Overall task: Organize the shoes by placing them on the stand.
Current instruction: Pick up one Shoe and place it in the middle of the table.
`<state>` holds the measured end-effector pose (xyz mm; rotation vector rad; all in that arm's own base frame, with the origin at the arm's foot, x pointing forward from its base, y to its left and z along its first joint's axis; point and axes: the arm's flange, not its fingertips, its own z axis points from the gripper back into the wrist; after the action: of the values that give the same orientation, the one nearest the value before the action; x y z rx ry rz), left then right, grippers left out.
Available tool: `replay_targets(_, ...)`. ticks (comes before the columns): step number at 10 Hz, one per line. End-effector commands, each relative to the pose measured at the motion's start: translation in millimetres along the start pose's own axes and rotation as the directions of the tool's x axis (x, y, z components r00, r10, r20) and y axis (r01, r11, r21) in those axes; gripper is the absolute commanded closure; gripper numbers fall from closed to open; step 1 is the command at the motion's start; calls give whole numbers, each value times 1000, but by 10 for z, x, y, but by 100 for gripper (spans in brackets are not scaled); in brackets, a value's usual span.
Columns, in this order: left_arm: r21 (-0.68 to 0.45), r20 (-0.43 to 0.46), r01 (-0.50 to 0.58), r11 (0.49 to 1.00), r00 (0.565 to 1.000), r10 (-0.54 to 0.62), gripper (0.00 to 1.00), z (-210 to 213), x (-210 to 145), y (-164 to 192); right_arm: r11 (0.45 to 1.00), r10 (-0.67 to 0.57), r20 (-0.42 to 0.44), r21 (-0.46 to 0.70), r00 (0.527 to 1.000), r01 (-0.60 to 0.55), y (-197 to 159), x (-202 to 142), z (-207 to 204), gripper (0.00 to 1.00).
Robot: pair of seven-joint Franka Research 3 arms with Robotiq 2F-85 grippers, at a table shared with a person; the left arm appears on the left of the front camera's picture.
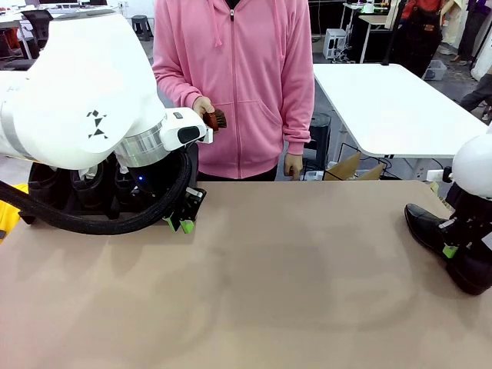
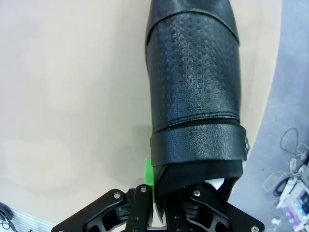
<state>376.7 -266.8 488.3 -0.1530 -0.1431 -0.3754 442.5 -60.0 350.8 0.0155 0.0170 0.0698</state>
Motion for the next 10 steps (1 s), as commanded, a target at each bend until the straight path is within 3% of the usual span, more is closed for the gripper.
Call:
replay_targets(1, 8, -2, 8, 1000, 1000, -8, 75, 29, 3, 24, 995, -91, 93, 47, 991, 87, 92, -343, 477, 100)
replay_targets(3, 8, -2, 8, 1000, 1000, -8, 75, 29, 3, 24, 992, -113, 149, 65, 982, 104, 627, -722, 847, 100)
replay_targets(5, 8, -2, 8, 1000, 1000, -8, 75, 29, 3, 24, 995, -86, 146, 59, 986, 78, 1378, -1029, 993, 100)
replay_targets(8, 8, -2, 8, 1000, 1000, -8, 75, 29, 3, 24, 995, -71, 93, 79, 993, 64, 2257, -1115, 717, 100)
replay_targets(10, 8, -2, 8, 1000, 1000, -8, 75, 29, 3, 24, 993, -86, 78, 90, 993, 78, 2616, -1083, 535, 100)
